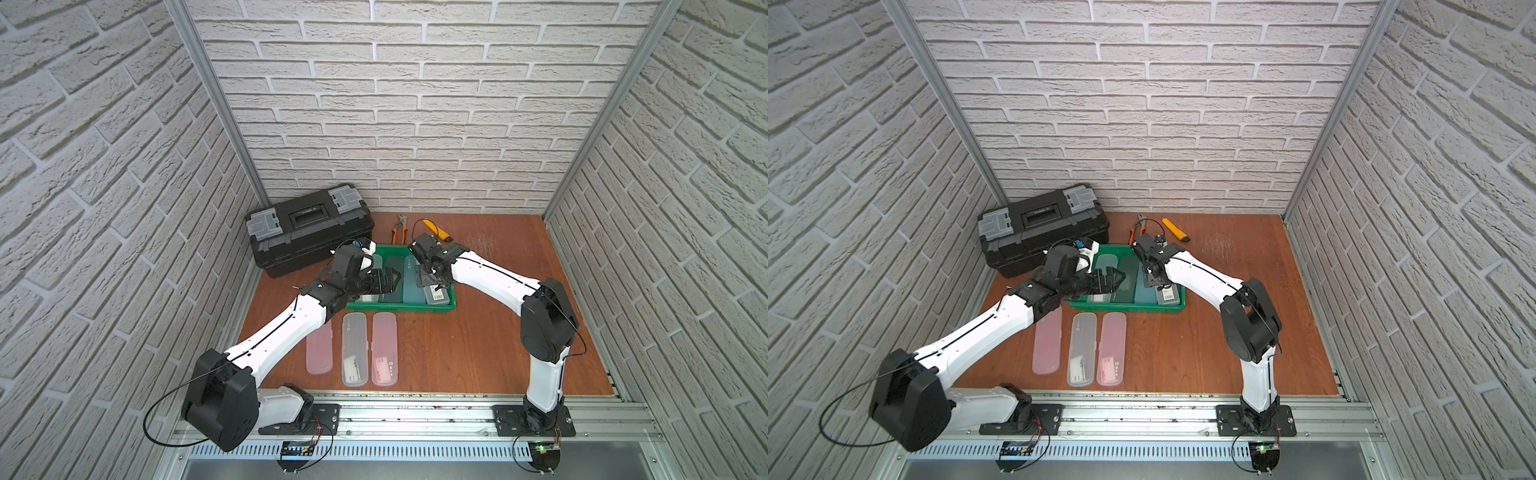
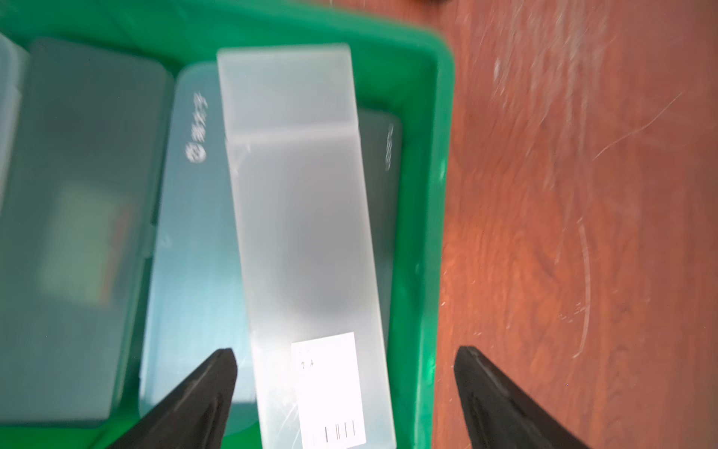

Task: Put the pencil case into the storage box
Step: Place the pencil case at the storage box, then adjust the pencil case in the storage box.

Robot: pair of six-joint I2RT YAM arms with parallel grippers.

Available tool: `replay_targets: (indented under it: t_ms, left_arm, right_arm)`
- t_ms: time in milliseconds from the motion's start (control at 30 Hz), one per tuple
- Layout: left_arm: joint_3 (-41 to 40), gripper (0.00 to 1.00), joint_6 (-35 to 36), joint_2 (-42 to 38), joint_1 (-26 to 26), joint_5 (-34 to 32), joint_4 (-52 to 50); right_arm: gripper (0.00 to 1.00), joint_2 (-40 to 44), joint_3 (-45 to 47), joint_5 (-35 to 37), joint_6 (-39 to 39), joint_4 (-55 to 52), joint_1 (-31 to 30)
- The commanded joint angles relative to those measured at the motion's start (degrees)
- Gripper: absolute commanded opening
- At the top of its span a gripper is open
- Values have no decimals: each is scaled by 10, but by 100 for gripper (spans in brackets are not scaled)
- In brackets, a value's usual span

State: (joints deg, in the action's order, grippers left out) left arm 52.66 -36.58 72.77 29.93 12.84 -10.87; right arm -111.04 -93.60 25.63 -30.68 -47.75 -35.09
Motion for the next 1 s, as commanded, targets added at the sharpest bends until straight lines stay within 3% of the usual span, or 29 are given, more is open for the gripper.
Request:
replay_targets:
  t_ms: [0, 400, 967]
  left_arm:
    - [-15, 98, 13, -22, 2, -24, -7]
    - [-40, 99, 6, -49, 2, -34, -23]
    - [-26, 99, 1, -55, 3, -43, -28]
  right_arm:
    - [93, -12, -48, 35, 41, -15, -1]
    - [91, -145, -168, 52, 66, -31, 0]
    - [91, -176, -156, 81, 77, -15, 17]
